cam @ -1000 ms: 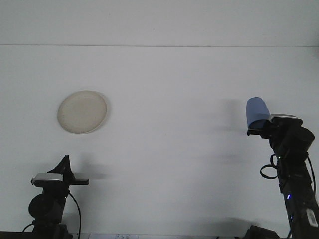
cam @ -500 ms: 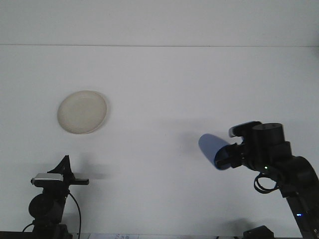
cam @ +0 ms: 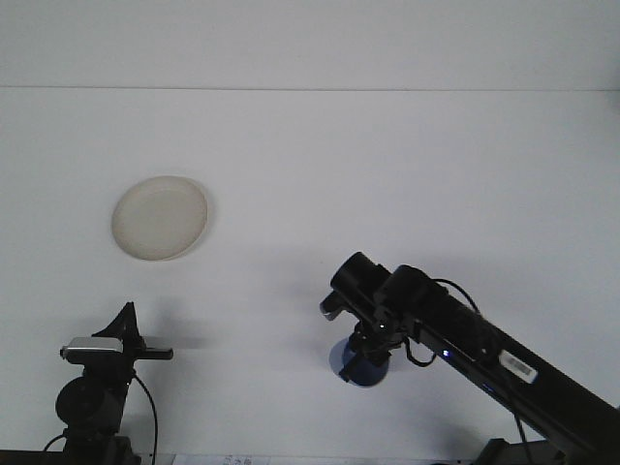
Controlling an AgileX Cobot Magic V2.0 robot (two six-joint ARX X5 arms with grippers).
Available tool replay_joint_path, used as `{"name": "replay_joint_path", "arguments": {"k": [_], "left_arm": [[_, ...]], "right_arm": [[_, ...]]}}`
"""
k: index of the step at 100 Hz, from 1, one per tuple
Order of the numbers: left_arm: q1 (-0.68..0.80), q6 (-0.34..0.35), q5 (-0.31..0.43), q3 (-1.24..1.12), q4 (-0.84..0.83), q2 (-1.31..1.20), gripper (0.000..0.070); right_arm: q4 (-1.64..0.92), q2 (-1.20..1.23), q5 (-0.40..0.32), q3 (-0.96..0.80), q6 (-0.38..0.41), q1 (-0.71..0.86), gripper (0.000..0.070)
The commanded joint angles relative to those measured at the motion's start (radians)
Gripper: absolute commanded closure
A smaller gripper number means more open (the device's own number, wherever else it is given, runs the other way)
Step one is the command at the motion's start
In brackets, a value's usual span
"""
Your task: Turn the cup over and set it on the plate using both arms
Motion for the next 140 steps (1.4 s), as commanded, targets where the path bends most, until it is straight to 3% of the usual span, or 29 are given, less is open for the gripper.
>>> {"name": "replay_joint_path", "arguments": {"k": [1, 43, 50, 58, 63, 87, 107, 126, 140], "left_arm": [[0.000, -0.005, 0.000, -0.019, 0.011, -0.001, 0.0684], [0.000, -0.005, 0.000, -0.019, 0.011, -0.001, 0.0684], [0.000, -0.005, 0.000, -0.019, 0.011, -0.001, 0.0684], [0.000, -0.005, 0.000, -0.019, 0.011, -0.001, 0.0684], [0.000, -0.005, 0.000, -0.019, 0.011, -0.001, 0.0684], [0.000, -0.005, 0.000, -0.019, 0.011, -0.001, 0.0684], [0.000, -0.005, 0.000, -0.019, 0.011, -0.001, 0.0684], [0.000, -0.005, 0.000, -0.019, 0.011, -0.001, 0.0684], [0.000, -0.003, 0.000, -0.019, 0.011, -0.001, 0.0684]], "right_arm": [[-0.025, 0.044, 0.007, 0.037, -0.022, 0.024, 0.0700], [-0.018, 0.183, 0.020, 0.060, -0.058, 0.050, 0.0681], [-0.016, 0.183, 0.019, 0.060, -0.058, 0.049, 0.0571], [-0.011, 0.183, 0.014, 0.060, -0.063, 0.049, 0.0347], [-0.010, 0.183, 0.014, 0.060, -0.065, 0.049, 0.0285], [0.032, 0.119, 0.015, 0.078, -0.069, 0.048, 0.0282], [0.114, -0.095, 0.033, 0.080, -0.046, 0.045, 0.0282], [0.216, -0.396, 0.115, 0.067, -0.023, 0.046, 0.0283], [0.353, -0.670, 0.194, -0.037, 0.012, 0.048, 0.0284]]}}
